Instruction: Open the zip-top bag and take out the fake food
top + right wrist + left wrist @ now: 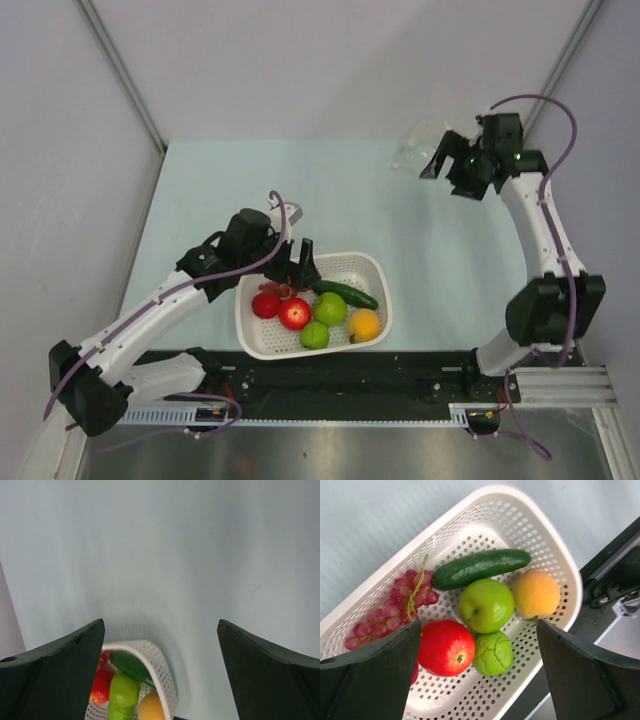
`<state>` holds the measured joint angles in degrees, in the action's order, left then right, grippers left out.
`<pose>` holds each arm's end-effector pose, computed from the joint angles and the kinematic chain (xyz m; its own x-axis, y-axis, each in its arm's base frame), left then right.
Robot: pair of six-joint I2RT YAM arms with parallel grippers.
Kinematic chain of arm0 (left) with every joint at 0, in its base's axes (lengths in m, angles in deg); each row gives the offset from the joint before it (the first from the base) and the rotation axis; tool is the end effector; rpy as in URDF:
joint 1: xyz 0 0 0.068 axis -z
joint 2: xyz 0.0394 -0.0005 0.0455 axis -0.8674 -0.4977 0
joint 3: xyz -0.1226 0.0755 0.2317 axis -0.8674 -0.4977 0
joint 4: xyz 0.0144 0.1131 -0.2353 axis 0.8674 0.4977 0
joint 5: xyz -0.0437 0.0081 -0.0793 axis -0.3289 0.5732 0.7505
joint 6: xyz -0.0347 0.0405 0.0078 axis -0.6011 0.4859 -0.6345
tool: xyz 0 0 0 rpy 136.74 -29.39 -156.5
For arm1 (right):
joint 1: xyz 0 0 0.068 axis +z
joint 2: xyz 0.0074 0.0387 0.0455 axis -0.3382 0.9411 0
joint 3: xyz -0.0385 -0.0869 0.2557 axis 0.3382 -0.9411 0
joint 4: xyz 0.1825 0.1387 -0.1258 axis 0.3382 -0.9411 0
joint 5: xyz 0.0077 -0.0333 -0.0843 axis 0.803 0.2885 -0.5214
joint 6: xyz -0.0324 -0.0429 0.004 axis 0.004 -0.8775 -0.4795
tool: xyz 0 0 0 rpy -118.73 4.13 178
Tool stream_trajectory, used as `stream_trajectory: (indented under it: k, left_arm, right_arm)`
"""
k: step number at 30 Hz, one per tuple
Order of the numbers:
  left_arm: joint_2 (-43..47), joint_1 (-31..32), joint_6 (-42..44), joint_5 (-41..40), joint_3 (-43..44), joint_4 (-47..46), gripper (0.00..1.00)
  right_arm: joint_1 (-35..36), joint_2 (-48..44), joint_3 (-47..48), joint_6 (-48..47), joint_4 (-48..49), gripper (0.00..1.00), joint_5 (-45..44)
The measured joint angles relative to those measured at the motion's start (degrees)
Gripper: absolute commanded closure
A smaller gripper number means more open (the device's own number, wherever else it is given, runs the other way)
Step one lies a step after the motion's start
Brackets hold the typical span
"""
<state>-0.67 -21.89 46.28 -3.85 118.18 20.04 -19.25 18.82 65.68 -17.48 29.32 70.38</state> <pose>0.1750 -0.1477 0.3031 -0.7188 0.1798 -0.6716 0.5345 0.7607 -0.3684 0.3580 0.0123 0.3732 -0.7249 0.3823 -0.5730 0.1151 0.8874 0.4464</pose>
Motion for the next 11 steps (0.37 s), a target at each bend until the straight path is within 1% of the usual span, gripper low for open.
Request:
stream_trajectory:
  k: [2,4,6,9,11]
  left_arm:
    - [2.05,-0.02,-0.98,0.52,0.13,-1.07,0.01]
    - [3.63,-0.04,-2.75,1.18,0.13,-2.80,0.01]
    - [5.79,-0.04,-5.64,1.88,-0.46,-6.64,0.01]
    - [10.38,-0.04,-11.93,2.64,-4.04,-13.31,0.01]
    - [13.51,-0.04,-16.50,2.86,-6.43,-16.55,0.01]
  right_arm:
    - [4.37,-8.20,-9.31,-0.37,0.39,0.00,-0.31]
    - [7.41,-13.35,-15.17,-0.42,-0.44,0.00,-0.46]
    - [9.88,-19.39,-21.70,-0.35,-1.16,0.00,-0.66]
    - [10.40,-26.80,-26.82,-0.17,-2.97,0.00,-0.79]
    - [9.66,-31.95,-27.71,-0.15,-4.00,0.00,-0.46]
